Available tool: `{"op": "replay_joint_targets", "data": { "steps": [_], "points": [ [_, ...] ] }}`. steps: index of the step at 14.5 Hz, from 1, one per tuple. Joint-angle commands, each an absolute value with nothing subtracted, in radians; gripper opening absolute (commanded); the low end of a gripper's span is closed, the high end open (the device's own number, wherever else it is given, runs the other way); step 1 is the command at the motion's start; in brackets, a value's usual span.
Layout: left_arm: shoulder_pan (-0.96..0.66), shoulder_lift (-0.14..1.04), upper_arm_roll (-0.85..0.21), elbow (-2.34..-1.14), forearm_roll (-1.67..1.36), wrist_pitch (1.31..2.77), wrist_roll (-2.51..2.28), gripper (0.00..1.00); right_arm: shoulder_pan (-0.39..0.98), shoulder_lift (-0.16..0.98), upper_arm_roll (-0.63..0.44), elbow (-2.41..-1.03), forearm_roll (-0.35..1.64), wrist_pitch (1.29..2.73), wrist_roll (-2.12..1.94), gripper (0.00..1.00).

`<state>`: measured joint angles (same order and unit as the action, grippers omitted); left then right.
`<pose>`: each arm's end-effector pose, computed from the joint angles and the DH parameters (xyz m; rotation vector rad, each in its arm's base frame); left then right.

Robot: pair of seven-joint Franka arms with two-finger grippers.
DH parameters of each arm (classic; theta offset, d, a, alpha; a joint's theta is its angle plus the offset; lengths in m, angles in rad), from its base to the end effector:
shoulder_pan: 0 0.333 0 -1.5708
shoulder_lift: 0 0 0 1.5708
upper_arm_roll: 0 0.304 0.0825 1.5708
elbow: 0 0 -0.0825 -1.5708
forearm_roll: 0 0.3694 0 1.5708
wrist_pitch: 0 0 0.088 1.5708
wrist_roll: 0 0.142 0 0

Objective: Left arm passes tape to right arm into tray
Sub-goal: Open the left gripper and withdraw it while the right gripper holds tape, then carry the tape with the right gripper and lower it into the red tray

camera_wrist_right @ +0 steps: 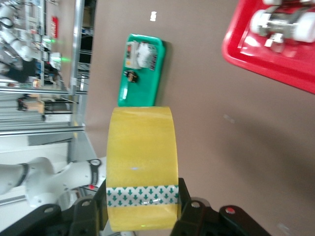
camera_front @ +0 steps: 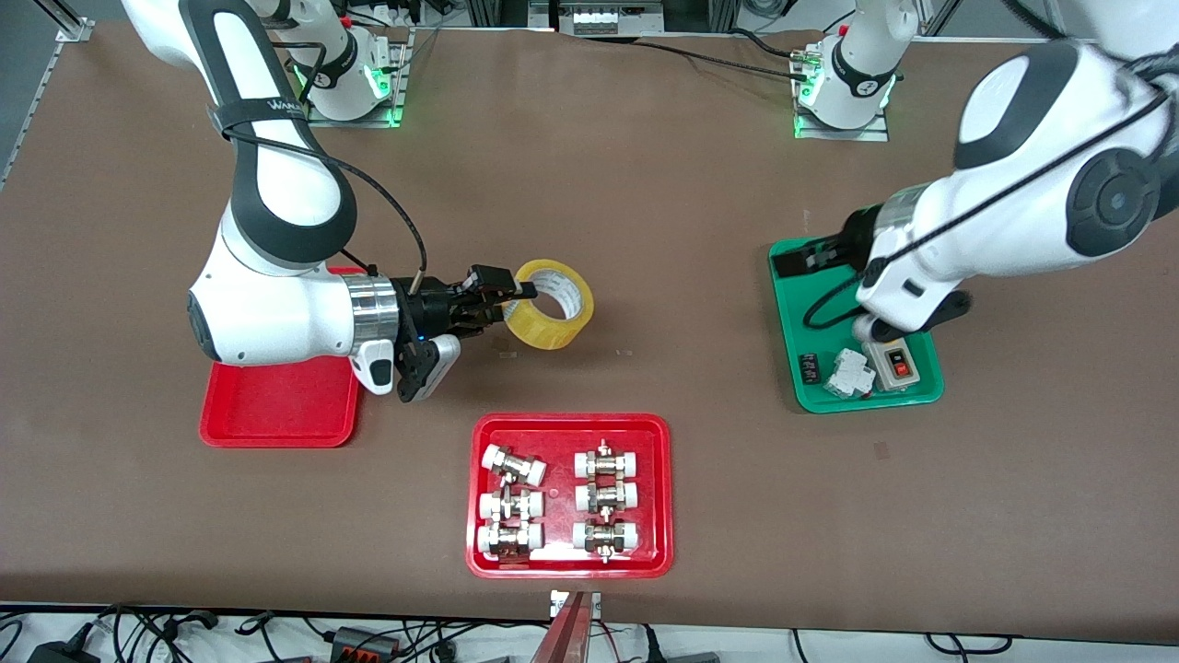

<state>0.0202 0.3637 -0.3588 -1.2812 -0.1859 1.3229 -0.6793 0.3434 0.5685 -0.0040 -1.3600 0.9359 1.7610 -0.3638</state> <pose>0.5627 -0.1939 0.4980 2.9107 0.4769 -0.6151 0.6162 0.3230 0.3846 -2.1850 -0.4784 0.1728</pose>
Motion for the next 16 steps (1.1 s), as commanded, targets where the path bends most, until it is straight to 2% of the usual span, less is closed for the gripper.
{"op": "replay_joint_targets", "data": {
  "steps": [1, 4, 9, 10, 12, 14, 16],
  "points": [
    [0.075, 0.376, -0.365, -1.258, -0.137, 1.232, -0.449, 1.0, 0.257, 0.564, -0.002, -1.373, 0.904, 1.743, -0.376, 0.37],
    [0.097, 0.359, -0.371, -1.253, 0.008, 1.189, -0.192, 1.0, 0.087, 0.575, -0.002, -1.428, 0.899, 1.701, -0.373, 0.36],
    [0.094, 0.293, -0.373, -1.252, 0.175, 1.129, -0.179, 1.0, -0.165, 0.67, -0.002, -1.431, 0.897, 1.574, -0.374, 0.36],
    [0.097, 0.267, -0.373, -1.273, 0.172, 1.132, -0.181, 1.0, -0.204, 0.69, -0.002, -1.431, 0.896, 1.565, -0.379, 0.36],
    [0.113, 0.177, -0.373, -1.401, 0.158, 1.161, -0.184, 1.0, -0.264, 0.722, -0.002, -1.43, 0.872, 1.53, -0.437, 0.36],
    [0.153, 0.085, -0.373, -1.535, 0.129, 1.26, -0.184, 1.0, -0.311, 0.77, -0.002, -1.43, 0.83, 1.525, -0.544, 0.36],
    [0.189, 0.055, -0.373, -1.577, 0.069, 1.281, -0.184, 1.0, -0.337, 0.814, -0.002, -1.428, 0.828, 1.528, -0.659, 0.36]
  ]
}}
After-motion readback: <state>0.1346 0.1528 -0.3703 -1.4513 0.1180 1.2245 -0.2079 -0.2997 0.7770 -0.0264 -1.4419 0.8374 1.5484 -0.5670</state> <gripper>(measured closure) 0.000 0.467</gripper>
